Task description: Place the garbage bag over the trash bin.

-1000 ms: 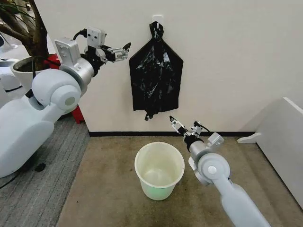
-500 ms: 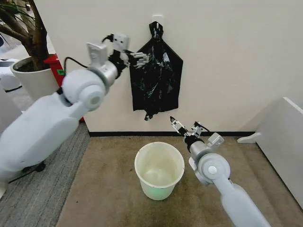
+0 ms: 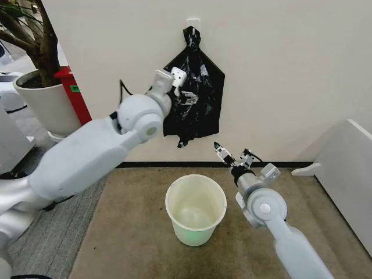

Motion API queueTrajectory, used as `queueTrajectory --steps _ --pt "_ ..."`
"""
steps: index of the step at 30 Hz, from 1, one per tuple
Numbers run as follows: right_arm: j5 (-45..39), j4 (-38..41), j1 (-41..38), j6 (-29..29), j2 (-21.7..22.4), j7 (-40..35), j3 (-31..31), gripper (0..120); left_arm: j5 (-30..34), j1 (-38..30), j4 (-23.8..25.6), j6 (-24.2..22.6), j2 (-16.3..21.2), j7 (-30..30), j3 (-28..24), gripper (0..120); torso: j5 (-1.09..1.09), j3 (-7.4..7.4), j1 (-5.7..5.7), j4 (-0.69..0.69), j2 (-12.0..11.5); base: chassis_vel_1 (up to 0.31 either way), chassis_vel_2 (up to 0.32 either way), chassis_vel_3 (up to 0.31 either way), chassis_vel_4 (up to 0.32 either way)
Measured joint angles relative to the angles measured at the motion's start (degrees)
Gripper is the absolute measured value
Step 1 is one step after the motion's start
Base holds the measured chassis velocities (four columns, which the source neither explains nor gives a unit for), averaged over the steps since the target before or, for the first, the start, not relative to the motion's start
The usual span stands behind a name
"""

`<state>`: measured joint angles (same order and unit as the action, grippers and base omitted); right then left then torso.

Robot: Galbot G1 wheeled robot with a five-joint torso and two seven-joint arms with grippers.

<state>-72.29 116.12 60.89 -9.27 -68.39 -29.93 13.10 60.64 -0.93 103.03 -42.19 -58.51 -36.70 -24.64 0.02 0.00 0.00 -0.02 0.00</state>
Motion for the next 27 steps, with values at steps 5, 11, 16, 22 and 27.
queueTrajectory --steps 5,11,16,22,27 --pt "0.1 0.2 0.9 -0.1 -0.1 0.6 1.1 100 0.1 -0.5 -2.3 -0.3 -1.8 -0.6 -1.5 100 0.00 0.00 0.00 0.02 0.0 0.000 0.000 0.000 0.000" --pt "0.1 0.3 1.4 -0.2 -0.2 0.8 1.7 100 0.0 -0.5 -4.0 -0.3 -2.6 -1.1 -2.3 100 -0.01 0.00 0.00 0.02 0.0 0.000 0.000 0.000 0.000" --pt "0.4 0.4 1.7 -0.2 -0.3 0.8 1.8 100 -0.2 -0.2 -5.1 -0.2 -3.3 -2.0 -2.7 100 -0.01 0.00 0.00 0.01 0.0 0.000 0.000 0.000 0.000" --pt "0.5 0.4 1.9 -0.2 -0.4 1.0 1.7 100 -0.4 0.3 -6.1 -0.1 -2.8 -2.4 -2.7 100 -0.02 0.00 0.00 0.02 0.0 0.000 0.000 0.000 0.000" --pt "0.5 0.4 1.8 -0.2 -0.4 1.0 1.5 100 -0.7 0.6 -6.4 0.0 -2.4 -2.5 -2.7 100 -0.02 0.00 0.00 0.01 0.0 0.000 0.000 0.000 0.000"
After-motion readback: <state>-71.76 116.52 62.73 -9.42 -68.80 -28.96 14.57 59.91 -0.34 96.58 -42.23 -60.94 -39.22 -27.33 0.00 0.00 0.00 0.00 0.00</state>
